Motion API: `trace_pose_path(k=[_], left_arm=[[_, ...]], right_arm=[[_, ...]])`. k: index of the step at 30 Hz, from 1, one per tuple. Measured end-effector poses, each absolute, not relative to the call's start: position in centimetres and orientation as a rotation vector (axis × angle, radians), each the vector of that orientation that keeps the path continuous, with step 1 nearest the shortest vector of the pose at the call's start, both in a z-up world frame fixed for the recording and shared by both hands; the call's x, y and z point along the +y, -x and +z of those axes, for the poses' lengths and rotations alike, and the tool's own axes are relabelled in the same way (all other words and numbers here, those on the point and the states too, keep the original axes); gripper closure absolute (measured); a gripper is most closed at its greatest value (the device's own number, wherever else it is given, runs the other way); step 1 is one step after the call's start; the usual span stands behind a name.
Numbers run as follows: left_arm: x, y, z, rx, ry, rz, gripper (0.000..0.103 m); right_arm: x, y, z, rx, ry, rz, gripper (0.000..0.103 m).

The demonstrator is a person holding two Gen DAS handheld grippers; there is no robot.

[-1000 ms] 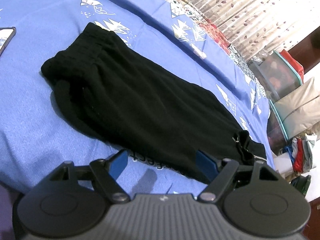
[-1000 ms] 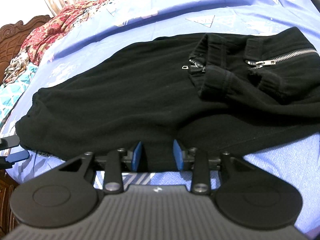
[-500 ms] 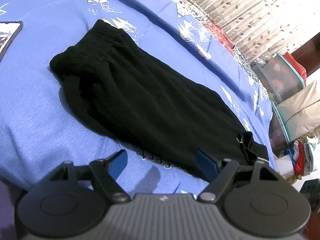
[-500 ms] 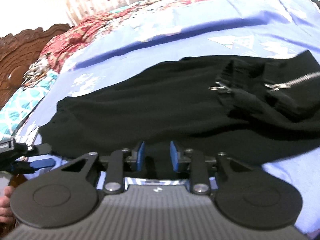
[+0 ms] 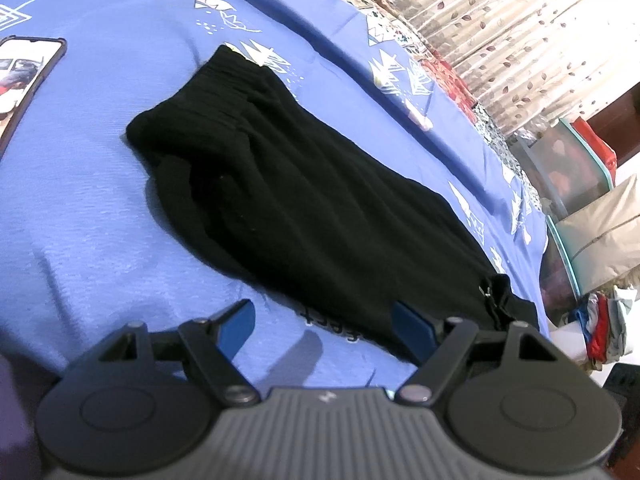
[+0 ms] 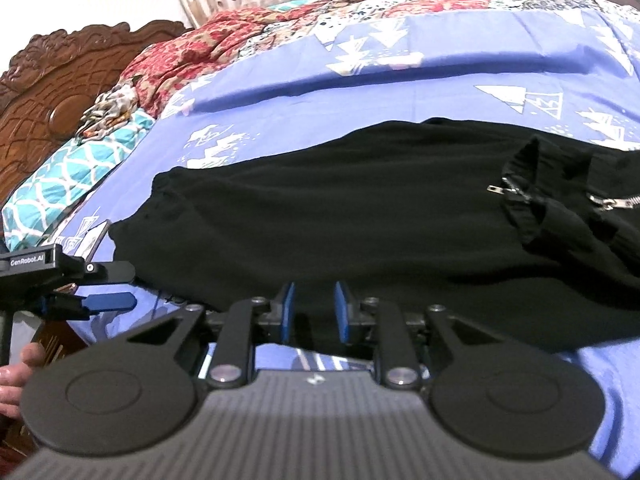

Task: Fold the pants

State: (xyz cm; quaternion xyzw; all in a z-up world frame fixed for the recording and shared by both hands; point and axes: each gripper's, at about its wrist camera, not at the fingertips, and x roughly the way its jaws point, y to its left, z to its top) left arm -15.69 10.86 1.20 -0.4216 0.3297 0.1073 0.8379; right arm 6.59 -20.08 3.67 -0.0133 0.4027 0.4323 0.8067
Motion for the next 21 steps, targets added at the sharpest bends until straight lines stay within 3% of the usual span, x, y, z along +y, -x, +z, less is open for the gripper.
trace_pose_path(k=[13,21], left_arm=[[13.0,16.3,1.4,0.649,0.949,0.282,0.021],[17.0,16.1,-0.2,0.596,1.082,0.351,0.013]], right_arm=[[-13.9,-6.5,4.2,0.876,0.069,1.076,0.079],[-11.9,-7.4,0.1,1.078,0.078,1.053,0.080]])
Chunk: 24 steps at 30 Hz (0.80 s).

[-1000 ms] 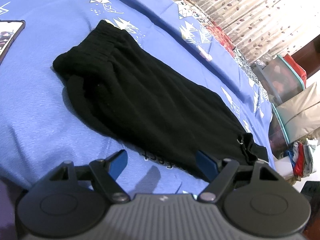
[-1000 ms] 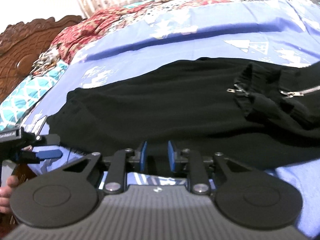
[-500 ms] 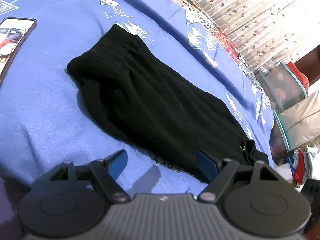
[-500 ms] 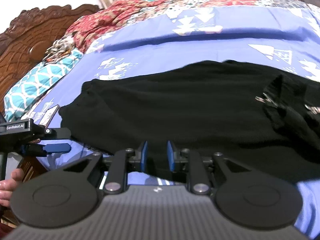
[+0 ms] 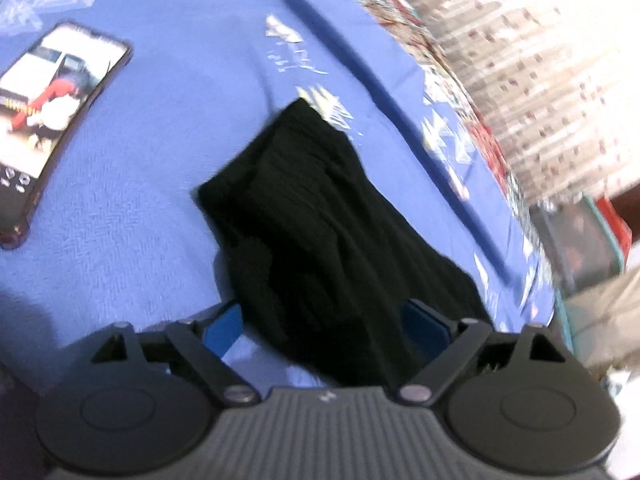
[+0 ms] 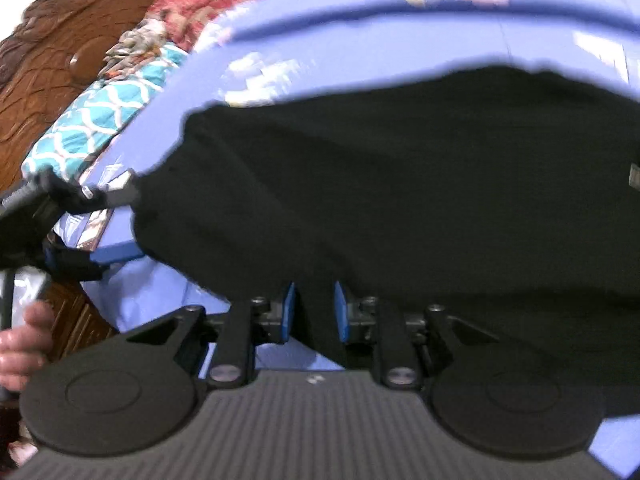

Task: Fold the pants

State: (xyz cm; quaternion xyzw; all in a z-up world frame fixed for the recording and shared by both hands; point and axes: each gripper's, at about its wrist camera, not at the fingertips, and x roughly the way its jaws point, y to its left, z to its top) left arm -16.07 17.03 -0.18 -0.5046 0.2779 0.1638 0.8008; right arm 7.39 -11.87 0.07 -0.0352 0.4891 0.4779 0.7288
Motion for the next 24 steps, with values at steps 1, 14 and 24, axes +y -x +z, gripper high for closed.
trace_pose_path(k=[1,14,24], left_arm=[[17.4,15.9,-0.5,0.589,1.107,0.352,0.013],[16.1,13.5,0.5,0.588,0.938,0.427,0.081],[5.5,8.4,7.2,0.563,0.269,0.329,0.082]], right_arm=[[-12.2,-7.6,0.0,1.086,0.047,1.052,0.081],[-7.9,-10.0,2.6,1.118,-0.081,1.114,0.079],[-10.1,-11.1,0.2,1.251,-0.257,1.024,0.080]])
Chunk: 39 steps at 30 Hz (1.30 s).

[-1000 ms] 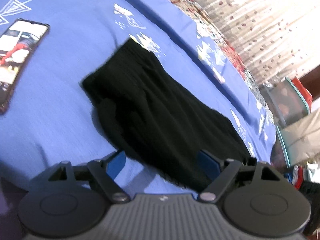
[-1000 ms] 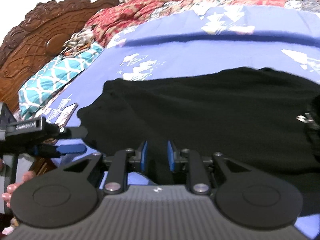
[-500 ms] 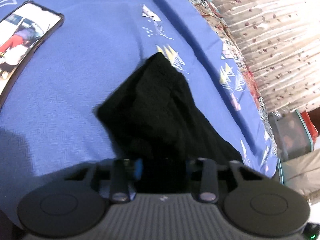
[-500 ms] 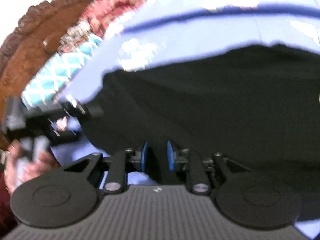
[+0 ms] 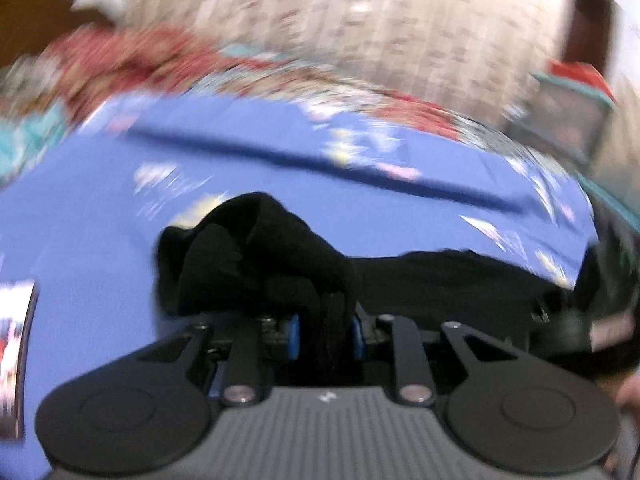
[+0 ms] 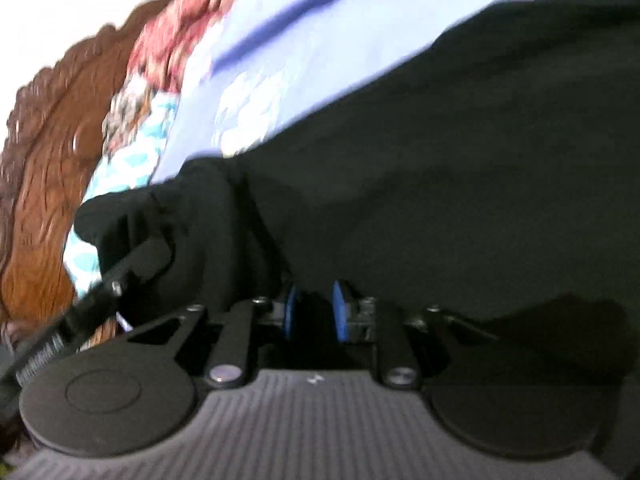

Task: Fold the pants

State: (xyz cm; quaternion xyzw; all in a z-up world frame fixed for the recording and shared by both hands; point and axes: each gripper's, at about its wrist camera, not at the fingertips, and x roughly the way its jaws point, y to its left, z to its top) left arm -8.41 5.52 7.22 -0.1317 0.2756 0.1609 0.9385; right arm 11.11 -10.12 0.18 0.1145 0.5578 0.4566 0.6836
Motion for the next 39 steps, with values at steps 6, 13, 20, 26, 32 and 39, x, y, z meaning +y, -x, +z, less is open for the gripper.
trace_pose_path(k=[6,13,20,26,32,39], left_arm=[[-3.9,4.4,6.2,0.607,-0.165,0.138,0.078],[-12.3,5.5,1.9,0.617,-0.600,-0.009,0.051],[-8.6,8.7,5.8,0.601,-0.348,0.028,0.046],[-1.6,10.7,8.2,0.611,0.117,0.133,0.044],[3.6,11.0,7.0,0.668,0.448,0.176,0.044],[7.7,11.4,4.6,0.694,0.719,0.203,0.044]], right_arm=[[-19.0,-12.9,2.2,1.124,-0.448,0.849,0.078],[-24.0,-11.9,2.8,1.071,-0.453,0.765,0.067],[-23.4,-13.0,2.3,1.049,-0.568,0.781,0.037],[-20.0,-13.9,1.1,1.157,-0.508,0.825,0.026],[-16.0,-13.1,1.1,1.181,-0.312,0.834,0.051],[-18.0,-13.2,1.4,1.086,-0.362,0.784,0.038]])
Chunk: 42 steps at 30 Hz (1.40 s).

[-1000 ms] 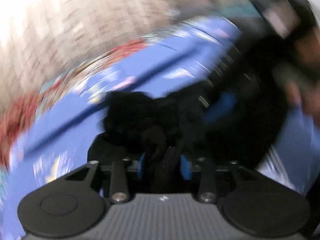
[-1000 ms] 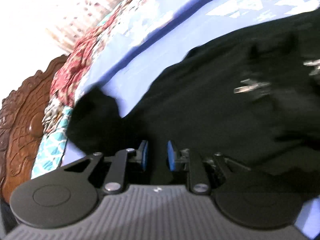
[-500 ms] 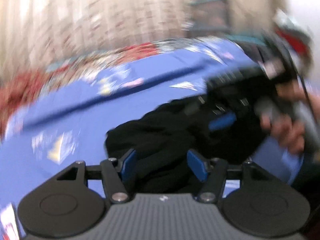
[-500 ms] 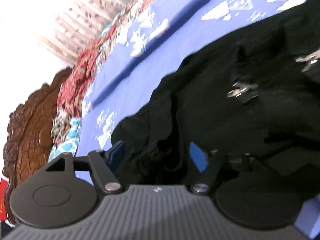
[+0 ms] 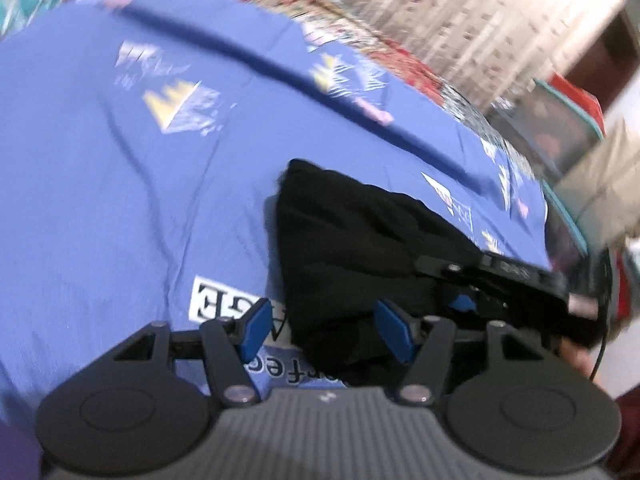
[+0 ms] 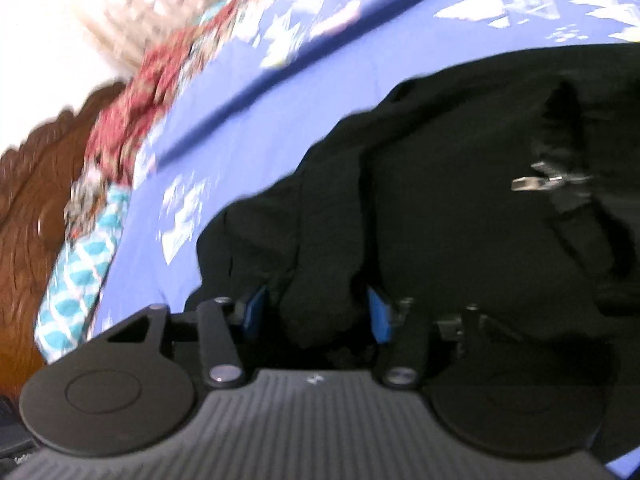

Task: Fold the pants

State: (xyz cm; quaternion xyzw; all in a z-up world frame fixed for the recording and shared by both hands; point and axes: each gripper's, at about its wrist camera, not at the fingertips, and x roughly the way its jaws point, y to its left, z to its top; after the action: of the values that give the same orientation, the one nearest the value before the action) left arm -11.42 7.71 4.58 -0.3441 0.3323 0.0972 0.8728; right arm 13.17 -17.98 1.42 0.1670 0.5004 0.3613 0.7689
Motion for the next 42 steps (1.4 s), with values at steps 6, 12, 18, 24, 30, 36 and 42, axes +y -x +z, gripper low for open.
trace_pose_path(k=[6,12,18,24,30,36,42], left_arm=[[9.9,11.7,2.9,0.701,0.838,0.228,0.044],[10.2,11.7,2.6,0.709,0.846,0.244,0.044],[10.3,11.8,2.5,0.706,0.852,0.250,0.044],[10.3,11.2,2.1,0.726,0.854,0.247,0.044],[9.1,9.0,4.1,0.710,0.779,0.192,0.044],[6.8,4.8,5.3,0.696,0.703,0.103,0.052],[4.0,1.5,2.3,0.830,0.591,0.075,0.070]], right_arm=[[-18.0,-13.8,0.2,1.148,-0.439,0.781,0.039],[-14.9,-10.9,3.4,1.021,-0.190,0.835,0.074],[-16.6,-7.7,8.6,0.725,-0.070,0.847,0.077],[-19.1,-8.9,3.4,0.853,0.006,0.667,0.068],[-21.6,-10.5,3.4,0.873,-0.168,0.646,0.054],[-20.4,-9.8,5.4,0.756,-0.186,0.701,0.058],[-19.0,-11.5,0.3,0.945,-0.095,0.632,0.061]])
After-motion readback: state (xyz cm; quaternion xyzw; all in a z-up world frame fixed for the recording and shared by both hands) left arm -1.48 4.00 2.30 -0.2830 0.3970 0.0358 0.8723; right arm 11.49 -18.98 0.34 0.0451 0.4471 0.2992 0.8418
